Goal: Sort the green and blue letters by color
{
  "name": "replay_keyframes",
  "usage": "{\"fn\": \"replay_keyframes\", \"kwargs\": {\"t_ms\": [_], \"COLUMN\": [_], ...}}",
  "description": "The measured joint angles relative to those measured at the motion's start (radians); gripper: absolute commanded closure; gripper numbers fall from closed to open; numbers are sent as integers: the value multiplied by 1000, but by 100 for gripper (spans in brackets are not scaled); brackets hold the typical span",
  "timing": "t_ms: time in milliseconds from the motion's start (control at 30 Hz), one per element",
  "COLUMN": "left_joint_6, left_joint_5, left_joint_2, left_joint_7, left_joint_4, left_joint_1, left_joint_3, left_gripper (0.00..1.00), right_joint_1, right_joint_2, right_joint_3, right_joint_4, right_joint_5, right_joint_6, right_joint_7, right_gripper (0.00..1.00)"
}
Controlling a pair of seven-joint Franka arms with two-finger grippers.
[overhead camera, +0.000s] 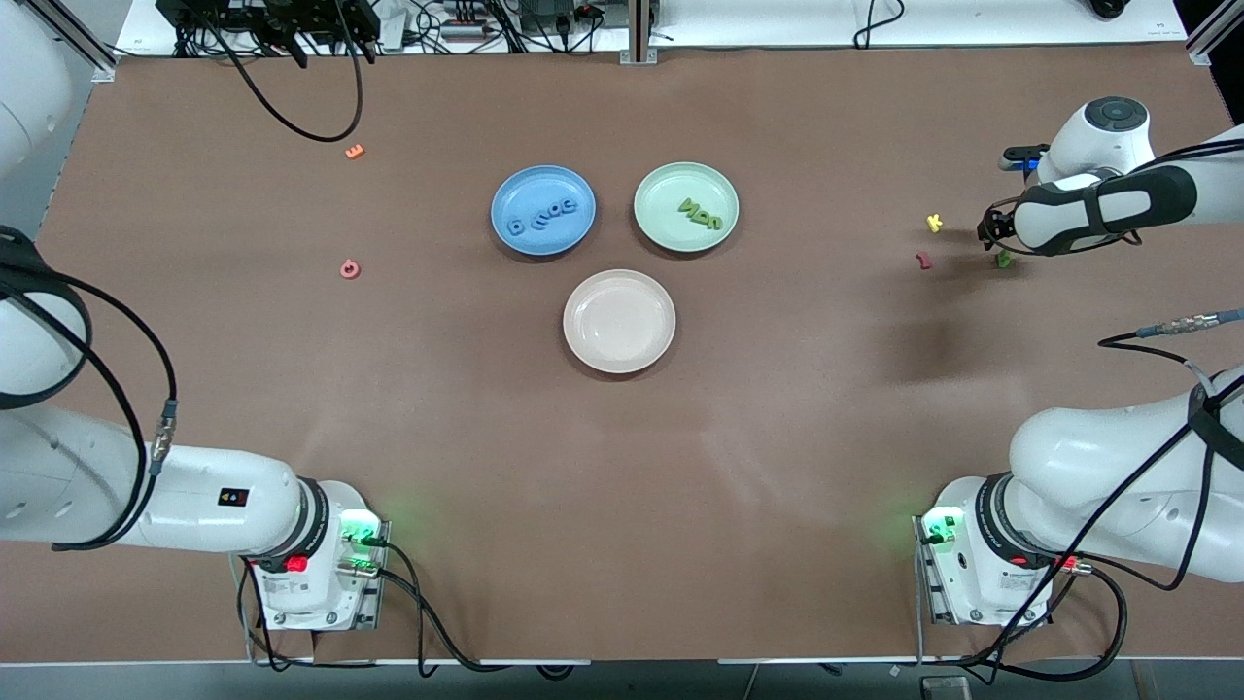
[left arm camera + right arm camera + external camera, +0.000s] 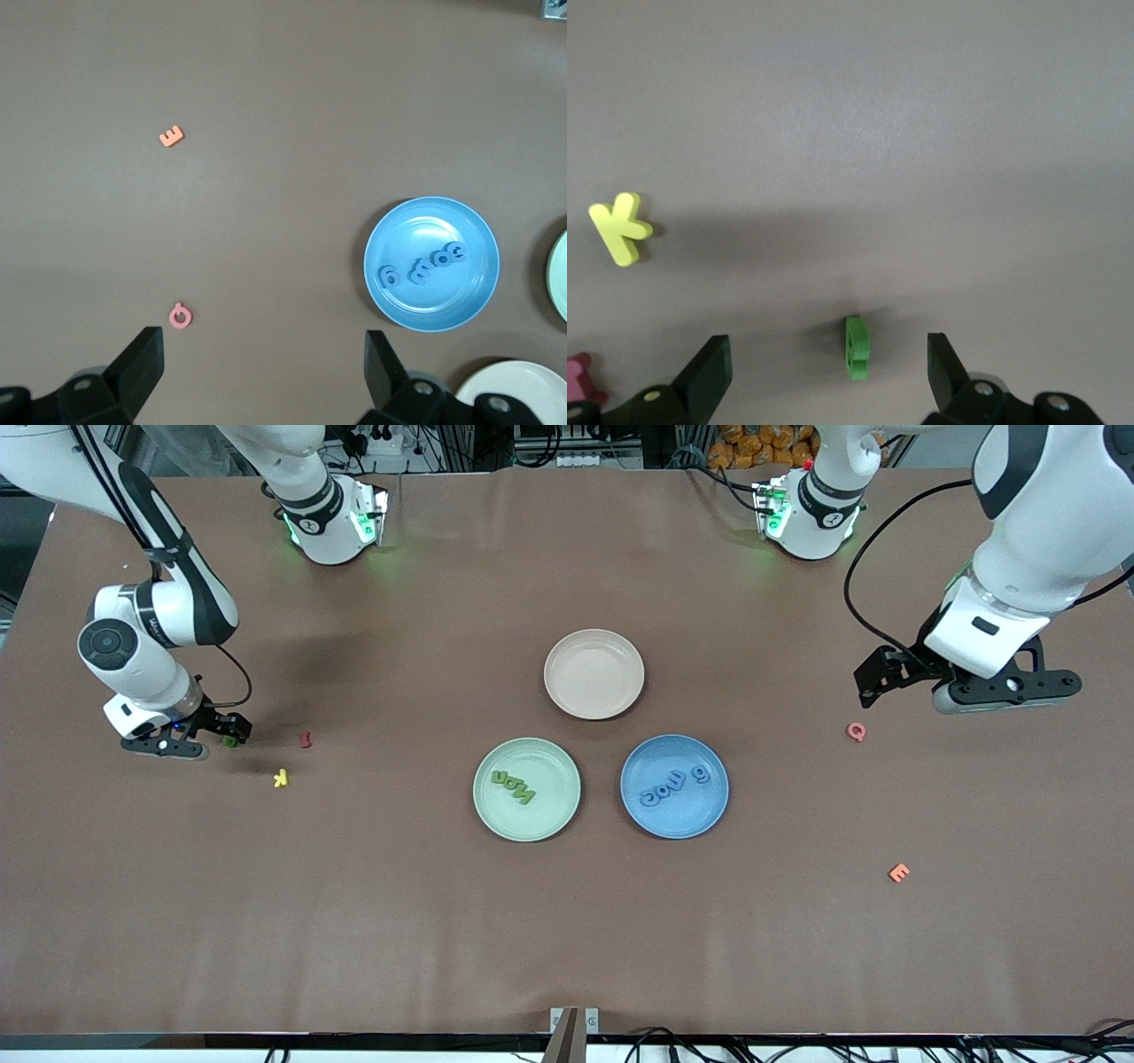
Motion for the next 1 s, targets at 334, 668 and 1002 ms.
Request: {"fn": "replay_keyframes", "kwargs": {"t_ms": [334, 668, 1002], "left_joint_6": [-152, -236, -307], "left_joint_5": [-1, -1, -10], "left_joint_2": [-1, -2, -17], "left_joint_7": [111, 121, 121], "left_joint_4": [90, 168, 212], "left_joint_1": [1, 2, 6], "left_joint_3": [34, 44, 52], "left_gripper": [0, 0, 0], "right_joint_1": [-8, -16, -30], "right_joint_2": [19, 46, 68], "right_joint_3": [-2, -6, -27], "right_joint_4": [-9, -13, -13], "right_joint_5": [-11, -14, -60], "right_joint_6": [45, 80, 115], "right_joint_7": [-1, -2, -3], "right_gripper": [6, 8, 15]}}
